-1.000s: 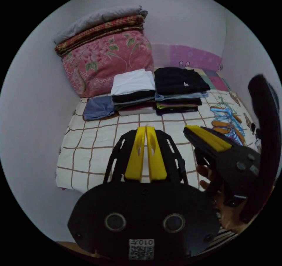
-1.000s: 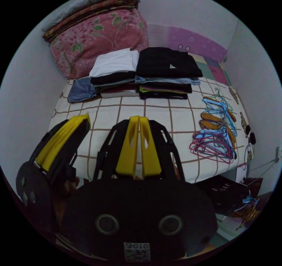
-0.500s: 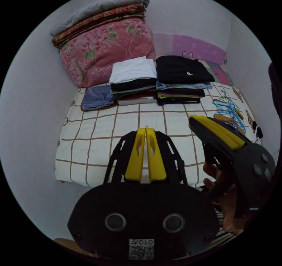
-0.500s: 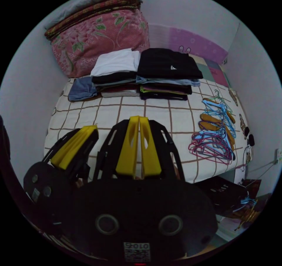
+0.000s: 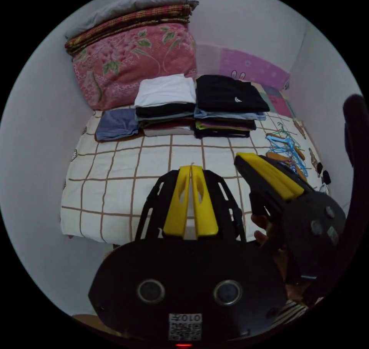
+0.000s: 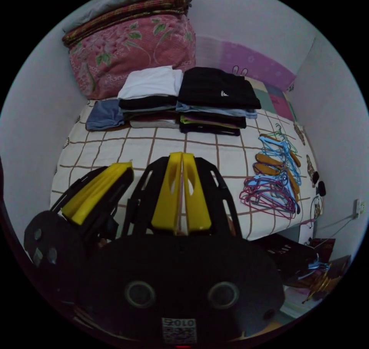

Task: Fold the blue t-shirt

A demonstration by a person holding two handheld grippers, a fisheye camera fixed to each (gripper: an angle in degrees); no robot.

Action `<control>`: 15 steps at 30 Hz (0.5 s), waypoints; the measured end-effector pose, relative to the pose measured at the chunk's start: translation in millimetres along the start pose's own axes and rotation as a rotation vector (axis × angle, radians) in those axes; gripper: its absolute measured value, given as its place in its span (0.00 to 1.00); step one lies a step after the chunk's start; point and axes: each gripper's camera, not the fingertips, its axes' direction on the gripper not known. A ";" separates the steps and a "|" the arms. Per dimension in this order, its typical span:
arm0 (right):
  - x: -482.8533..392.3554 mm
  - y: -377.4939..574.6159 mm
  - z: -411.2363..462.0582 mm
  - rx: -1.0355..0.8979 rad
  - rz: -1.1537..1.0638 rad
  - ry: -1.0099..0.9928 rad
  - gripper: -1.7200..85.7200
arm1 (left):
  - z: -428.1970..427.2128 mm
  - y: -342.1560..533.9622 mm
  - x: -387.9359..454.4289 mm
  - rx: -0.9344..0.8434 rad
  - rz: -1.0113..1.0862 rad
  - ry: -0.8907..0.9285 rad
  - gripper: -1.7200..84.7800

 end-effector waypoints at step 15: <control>-25.0 14.1 -2.5 0.081 -0.037 0.054 0.03 | -18.8 5.9 -5.3 0.086 0.062 -0.009 0.02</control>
